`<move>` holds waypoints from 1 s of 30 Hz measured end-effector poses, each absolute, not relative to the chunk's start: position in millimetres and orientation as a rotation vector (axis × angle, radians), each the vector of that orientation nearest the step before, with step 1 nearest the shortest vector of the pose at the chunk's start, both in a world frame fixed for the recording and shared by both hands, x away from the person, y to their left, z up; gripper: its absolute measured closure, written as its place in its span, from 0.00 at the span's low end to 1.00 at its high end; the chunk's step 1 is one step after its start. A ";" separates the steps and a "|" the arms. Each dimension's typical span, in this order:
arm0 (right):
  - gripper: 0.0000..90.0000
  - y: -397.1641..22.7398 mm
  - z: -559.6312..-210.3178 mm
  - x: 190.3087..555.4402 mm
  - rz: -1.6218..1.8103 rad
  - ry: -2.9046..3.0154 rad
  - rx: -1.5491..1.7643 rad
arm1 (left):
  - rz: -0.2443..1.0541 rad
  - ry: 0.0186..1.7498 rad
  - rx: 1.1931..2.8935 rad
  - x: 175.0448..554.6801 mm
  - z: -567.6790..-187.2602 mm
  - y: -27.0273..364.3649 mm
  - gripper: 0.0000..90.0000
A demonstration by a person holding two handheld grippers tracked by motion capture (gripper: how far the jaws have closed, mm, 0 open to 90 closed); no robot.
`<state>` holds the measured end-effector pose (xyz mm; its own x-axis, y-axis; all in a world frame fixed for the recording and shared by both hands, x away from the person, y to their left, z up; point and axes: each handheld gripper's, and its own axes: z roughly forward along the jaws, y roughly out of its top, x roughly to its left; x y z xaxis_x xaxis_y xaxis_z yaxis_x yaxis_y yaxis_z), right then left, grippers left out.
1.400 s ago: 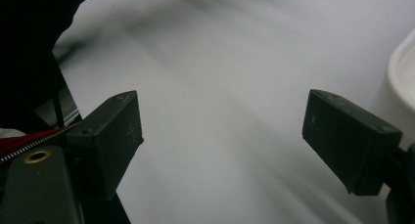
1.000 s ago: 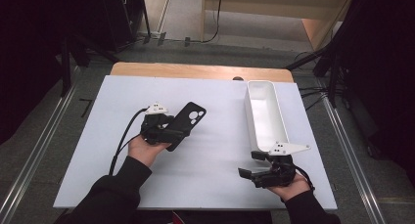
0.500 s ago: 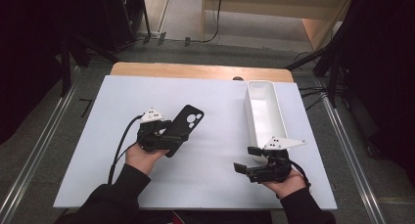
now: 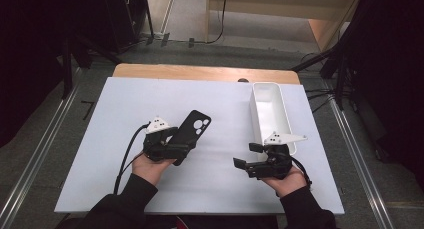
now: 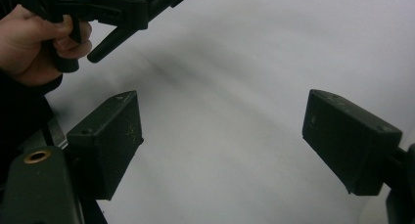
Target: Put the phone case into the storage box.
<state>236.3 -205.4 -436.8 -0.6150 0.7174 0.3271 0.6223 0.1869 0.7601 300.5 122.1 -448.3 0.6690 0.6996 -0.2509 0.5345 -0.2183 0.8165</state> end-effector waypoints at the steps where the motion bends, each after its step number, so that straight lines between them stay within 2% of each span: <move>1: 0.15 -203.9 -435.4 238.8 1.417 2.335 1.337 | 0.215 0.974 1.882 298.8 -451.0 120.1 0.15; 18: 0.15 -193.0 -423.9 256.3 1.422 2.282 1.365 | 0.350 0.968 1.851 287.8 -463.5 104.5 0.15; 30: 0.15 -183.1 -415.2 269.1 1.459 2.266 1.403 | 0.349 0.990 1.823 283.6 -467.7 102.0 0.15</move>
<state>269.1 -183.1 -415.2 -0.5694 0.7367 0.3649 0.6371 0.1149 0.7622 283.6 102.0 -467.7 0.6245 0.7580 -0.1882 0.4721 -0.1743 0.8642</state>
